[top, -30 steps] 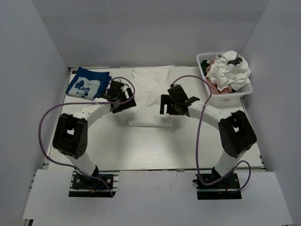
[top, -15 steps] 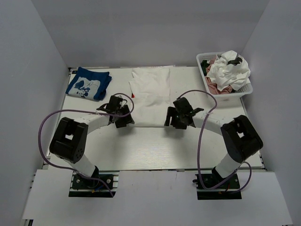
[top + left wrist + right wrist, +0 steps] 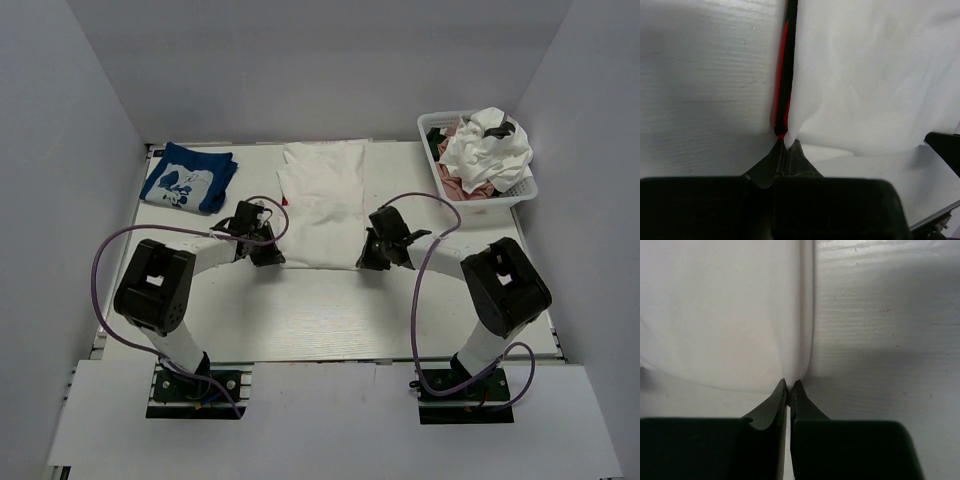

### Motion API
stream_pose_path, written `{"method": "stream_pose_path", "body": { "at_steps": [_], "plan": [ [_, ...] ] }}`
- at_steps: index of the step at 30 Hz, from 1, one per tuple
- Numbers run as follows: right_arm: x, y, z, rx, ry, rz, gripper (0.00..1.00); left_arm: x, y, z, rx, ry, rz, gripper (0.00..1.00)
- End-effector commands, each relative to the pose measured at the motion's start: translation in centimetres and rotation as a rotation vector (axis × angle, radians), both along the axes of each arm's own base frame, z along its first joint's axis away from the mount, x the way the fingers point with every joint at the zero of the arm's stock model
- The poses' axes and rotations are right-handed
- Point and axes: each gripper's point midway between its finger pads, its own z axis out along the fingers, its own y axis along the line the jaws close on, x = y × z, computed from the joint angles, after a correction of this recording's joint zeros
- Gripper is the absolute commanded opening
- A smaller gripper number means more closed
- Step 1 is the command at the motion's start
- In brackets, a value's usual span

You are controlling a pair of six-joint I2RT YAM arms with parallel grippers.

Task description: Fold and stack the t-shirts

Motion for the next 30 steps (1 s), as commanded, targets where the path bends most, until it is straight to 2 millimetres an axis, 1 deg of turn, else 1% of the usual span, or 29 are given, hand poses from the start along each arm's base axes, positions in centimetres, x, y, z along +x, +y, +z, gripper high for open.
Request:
{"method": "stream_pose_path", "body": {
  "at_steps": [1,2,3,4,5,6,7,8,9,10,11,13,14,15,16,17,18,19,20,21,22,23,24,25,26,27,28,29,30],
  "plan": [
    [-1.4,-0.6,0.4,0.0,0.009,0.006,0.0,-2.5,0.8,-0.7,0.049,0.05,-0.018,0.0],
    [-1.6,-0.7,1.4,0.008,-0.01,0.013,0.0,-3.1,0.7,-0.2,0.034,0.043,-0.025,0.0],
    [-3.2,-0.4,1.9,0.044,0.009,0.075,0.0,-3.9,1.1,0.2,0.035,0.045,-0.025,0.0],
    [-4.6,-1.0,1.7,0.021,0.049,0.085,0.0,-5.2,1.0,1.4,0.014,0.019,-0.044,0.0],
    [-5.9,-1.5,1.7,0.012,0.056,0.104,0.0,-5.8,1.2,2.1,0.005,0.012,-0.035,0.0],
    [-6.7,-1.3,2.8,0.03,0.046,0.122,0.0,-7.7,1.4,2.0,0.007,0.037,-0.051,0.0],
    [-8.2,-1.9,2.6,0.011,0.083,0.134,0.0,-8.4,1.3,2.8,-0.011,0.027,-0.058,0.0],
    [-9.3,-2.1,3.6,0.037,0.06,0.153,0.0,-8.8,1.0,5.0,-0.058,-0.033,-0.063,0.0],
    [-10.5,-2.0,3.9,0.052,0.082,0.178,0.0,-9.9,0.9,5.6,-0.07,-0.035,-0.082,0.0],
    [-11.1,-1.9,4.4,0.066,0.077,0.196,0.0,-10.5,1.0,6.2,-0.089,-0.044,-0.079,0.0],
    [-11.6,-1.4,6.1,0.114,0.044,0.224,0.0,-10.8,0.8,8.1,-0.114,-0.102,-0.092,0.0],
    [-12.2,-0.9,7.5,0.132,0.034,0.267,0.0,-11.1,0.9,10.1,-0.135,-0.138,-0.086,0.0],
    [-11.4,-0.4,9.3,0.146,-0.002,0.277,0.0,-11.0,0.8,11.0,-0.15,-0.158,-0.08,0.0],
    [-11.6,-0.6,9.6,0.124,0.005,0.28,0.0,-11.1,0.6,12.4,-0.168,-0.2,-0.091,0.0],
    [-11.4,-0.5,10.2,0.122,-0.017,0.291,0.0,-10.8,0.5,13.3,-0.179,-0.225,-0.092,0.0],
    [-10.5,0.1,11.9,0.147,-0.064,0.294,0.0,-10.0,0.8,14.2,-0.164,-0.26,-0.066,0.0],
    [-9.9,0.2,12.3,0.145,-0.083,0.287,0.0,-9.4,0.8,15.1,-0.161,-0.292,-0.052,0.0],
    [-9.0,0.4,13.5,0.156,-0.103,0.254,0.0,-8.7,0.9,15.5,-0.149,-0.302,-0.037,0.0],
    [-8.1,0.3,14.5,0.141,-0.123,0.225,0.0,-7.4,1.3,16.9,-0.128,-0.344,-0.001,0.0],
    [-7.4,0.3,14.1,0.113,-0.114,0.209,0.0,-6.7,1.5,17.2,-0.119,-0.348,0.019,0.0],
    [-6.6,0.8,15.4,0.128,-0.141,0.206,0.0,-6.0,1.3,17.6,-0.118,-0.362,0.013,0.0],
    [-5.5,1.2,17.0,0.146,-0.184,0.197,0.0,-4.7,1.5,17.5,-0.097,-0.35,0.038,0.0],
    [-4.4,1.4,17.5,0.143,-0.201,0.185,0.0,-3.9,1.5,17.6,-0.083,-0.35,0.051,0.0],
    [-3.9,1.7,18.0,0.145,-0.216,0.18,0.0,-2.9,2.1,17.6,-0.042,-0.356,0.089,0.0],
    [-2.4,1.9,19.7,0.162,-0.253,0.16,0.0,-1.7,2.1,19.0,-0.035,-0.386,0.111,0.0],
    [-1.7,2.0,19.5,0.15,-0.254,0.15,0.0,-0.6,2.4,18.2,0.001,-0.369,0.125,0.0],
    [-1.0,1.7,19.8,0.141,-0.264,0.135,0.0,0.6,3.0,18.4,0.034,-0.389,0.163,0.0],
    [-0.1,1.4,19.3,0.123,-0.255,0.123,0.0,1.5,2.8,19.6,0.034,-0.411,0.175,0.0],
    [0.8,1.5,20.7,0.119,-0.282,0.107,0.0,2.5,2.9,20.0,0.037,-0.426,0.179,0.0]
  ]
}}
